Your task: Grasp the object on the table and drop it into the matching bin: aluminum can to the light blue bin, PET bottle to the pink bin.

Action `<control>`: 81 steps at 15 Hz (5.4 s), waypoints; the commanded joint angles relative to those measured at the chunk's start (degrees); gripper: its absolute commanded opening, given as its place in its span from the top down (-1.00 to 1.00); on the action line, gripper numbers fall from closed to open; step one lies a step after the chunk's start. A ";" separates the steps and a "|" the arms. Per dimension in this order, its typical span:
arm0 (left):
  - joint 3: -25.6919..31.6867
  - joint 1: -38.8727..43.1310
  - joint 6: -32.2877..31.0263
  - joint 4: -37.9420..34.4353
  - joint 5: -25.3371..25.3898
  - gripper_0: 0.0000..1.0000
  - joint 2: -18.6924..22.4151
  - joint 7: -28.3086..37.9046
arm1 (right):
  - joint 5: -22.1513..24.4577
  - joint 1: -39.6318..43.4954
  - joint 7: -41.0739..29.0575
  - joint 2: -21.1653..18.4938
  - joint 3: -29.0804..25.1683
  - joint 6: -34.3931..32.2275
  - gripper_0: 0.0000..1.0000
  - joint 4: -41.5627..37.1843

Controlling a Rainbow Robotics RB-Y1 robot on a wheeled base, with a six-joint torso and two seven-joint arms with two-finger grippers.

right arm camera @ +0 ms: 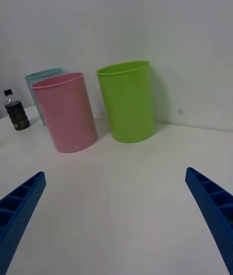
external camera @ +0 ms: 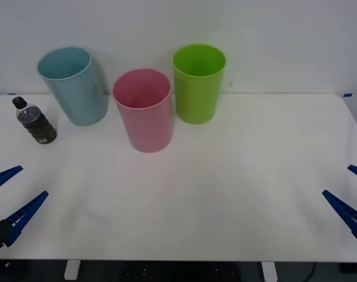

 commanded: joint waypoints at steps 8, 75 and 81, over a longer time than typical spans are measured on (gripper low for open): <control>-1.61 -0.40 0.92 0.52 1.30 -1.00 -1.47 -0.18 | 0.00 0.00 0.00 0.00 0.00 0.00 -1.00 0.00; -6.62 -51.73 60.24 54.66 -16.10 -1.00 -1.73 -10.81 | 0.00 0.00 0.00 0.00 0.00 0.00 -1.00 0.00; -6.62 -51.73 60.24 54.66 -16.37 0.80 -1.82 -10.81 | 0.00 0.00 0.00 0.00 0.00 0.00 -1.00 0.00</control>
